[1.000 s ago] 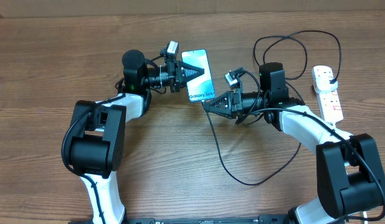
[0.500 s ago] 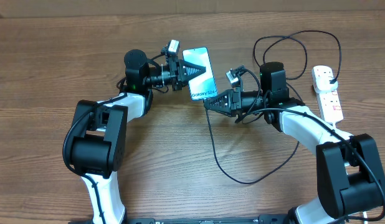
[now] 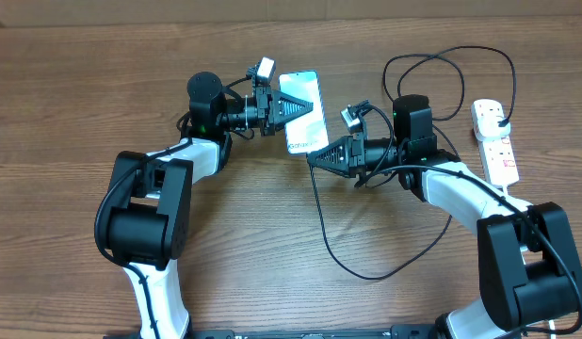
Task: Plug charger to phone and switch on socket
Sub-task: 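Open the right gripper off the plug and pull it back right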
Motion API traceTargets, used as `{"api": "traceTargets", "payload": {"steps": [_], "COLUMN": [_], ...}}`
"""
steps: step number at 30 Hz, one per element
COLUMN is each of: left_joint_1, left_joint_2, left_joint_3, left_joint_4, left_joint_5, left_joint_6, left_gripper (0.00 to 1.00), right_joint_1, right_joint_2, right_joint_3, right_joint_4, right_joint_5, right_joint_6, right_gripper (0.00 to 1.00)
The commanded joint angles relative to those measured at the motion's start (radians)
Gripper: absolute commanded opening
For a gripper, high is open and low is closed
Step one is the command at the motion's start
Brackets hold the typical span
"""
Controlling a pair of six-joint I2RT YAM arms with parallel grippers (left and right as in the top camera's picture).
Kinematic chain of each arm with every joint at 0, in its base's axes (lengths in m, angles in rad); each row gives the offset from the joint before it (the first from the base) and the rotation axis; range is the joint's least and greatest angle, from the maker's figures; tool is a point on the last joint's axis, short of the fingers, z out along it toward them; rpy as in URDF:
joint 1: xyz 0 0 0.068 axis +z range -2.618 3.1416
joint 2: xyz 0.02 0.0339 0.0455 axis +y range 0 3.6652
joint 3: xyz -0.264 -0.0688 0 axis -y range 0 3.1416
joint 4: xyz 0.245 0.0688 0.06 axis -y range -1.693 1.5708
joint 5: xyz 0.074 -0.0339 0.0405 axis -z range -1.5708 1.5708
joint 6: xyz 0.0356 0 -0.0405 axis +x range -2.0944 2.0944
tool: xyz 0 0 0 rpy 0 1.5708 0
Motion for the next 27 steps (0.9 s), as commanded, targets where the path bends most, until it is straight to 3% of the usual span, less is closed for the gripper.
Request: {"api": "traceTargets", "payload": {"steps": [1,7,8,11,16,23,27], "left_joint_1": [-0.057,-0.057,-0.056,-0.048,-0.015,0.014,0.009], "left_joint_2": [0.006,0.006,0.006,0.006,0.006,0.006,0.006], "left_joint_3": [-0.007,-0.007,-0.007,-0.007,-0.007,-0.007,-0.007], "left_joint_4": [0.004,0.004,0.004,0.003,0.0,-0.017,-0.14], "left_joint_5": [0.272,0.259,0.245,0.202,0.166,0.166,0.142], "left_joint_6": [0.039,0.04,0.04,0.049,0.048,0.061,0.166], "left_gripper": [0.04,0.04,0.04,0.04,0.04,0.04,0.04], "right_joint_1": [-0.03,-0.03,-0.03,-0.03,-0.053,-0.115,-0.115], "right_joint_2": [-0.027,-0.027,-0.027,-0.031,-0.082,-0.209,-0.281], "right_joint_3": [0.024,0.024,0.024,0.024,0.024,0.025,0.037], "right_joint_4": [0.036,0.038,0.048,0.097,0.052,-0.288,-0.519], "right_joint_5": [0.124,0.113,0.079,-0.039,-0.05,0.159,0.357], "right_joint_6": [0.003,0.002,-0.004,-0.054,-0.132,-0.348,-0.465], "right_gripper": [0.04,0.05,0.09,0.37,0.57,0.67,0.7]}}
